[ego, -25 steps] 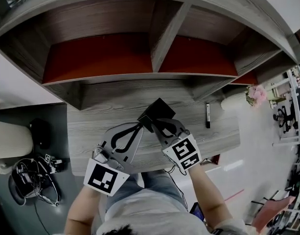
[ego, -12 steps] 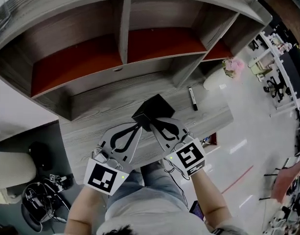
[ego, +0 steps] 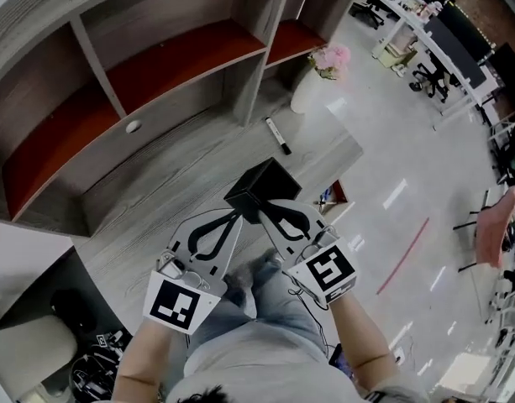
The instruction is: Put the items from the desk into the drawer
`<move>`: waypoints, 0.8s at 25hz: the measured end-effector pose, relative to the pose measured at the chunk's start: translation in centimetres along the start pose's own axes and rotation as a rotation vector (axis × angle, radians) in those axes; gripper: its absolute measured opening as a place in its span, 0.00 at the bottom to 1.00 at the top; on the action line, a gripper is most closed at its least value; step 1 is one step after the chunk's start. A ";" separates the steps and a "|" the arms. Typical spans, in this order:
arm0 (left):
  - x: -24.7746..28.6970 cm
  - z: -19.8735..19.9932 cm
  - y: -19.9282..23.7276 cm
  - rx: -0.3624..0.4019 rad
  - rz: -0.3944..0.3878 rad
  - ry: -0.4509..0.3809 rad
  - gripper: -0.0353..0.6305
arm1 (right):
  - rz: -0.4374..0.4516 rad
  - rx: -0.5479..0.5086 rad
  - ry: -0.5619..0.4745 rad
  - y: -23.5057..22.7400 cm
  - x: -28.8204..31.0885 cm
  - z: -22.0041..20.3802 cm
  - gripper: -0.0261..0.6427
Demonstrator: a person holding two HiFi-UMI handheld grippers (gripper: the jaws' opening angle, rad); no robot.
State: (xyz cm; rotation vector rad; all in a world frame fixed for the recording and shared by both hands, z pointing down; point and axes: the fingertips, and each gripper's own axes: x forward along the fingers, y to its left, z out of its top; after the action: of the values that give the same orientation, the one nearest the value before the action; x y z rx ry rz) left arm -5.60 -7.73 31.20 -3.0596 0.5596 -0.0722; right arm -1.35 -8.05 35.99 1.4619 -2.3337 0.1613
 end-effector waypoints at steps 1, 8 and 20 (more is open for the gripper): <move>0.7 0.0 -0.7 0.005 -0.028 0.001 0.06 | -0.025 0.011 0.008 -0.6 -0.8 -0.5 0.10; 6.5 0.4 -5.9 0.000 -0.167 0.006 0.06 | -0.163 0.098 0.023 -5.1 -6.8 -4.0 0.10; 17.0 0.7 -17.2 0.007 -0.315 0.024 0.06 | -0.247 0.178 0.046 -13.2 -16.2 -10.6 0.10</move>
State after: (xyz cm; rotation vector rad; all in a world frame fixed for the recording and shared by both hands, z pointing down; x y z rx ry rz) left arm 16.34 2.32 31.79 -3.1135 0.0739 -0.1167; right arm 19.35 2.72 38.25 1.7965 -2.1252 0.3380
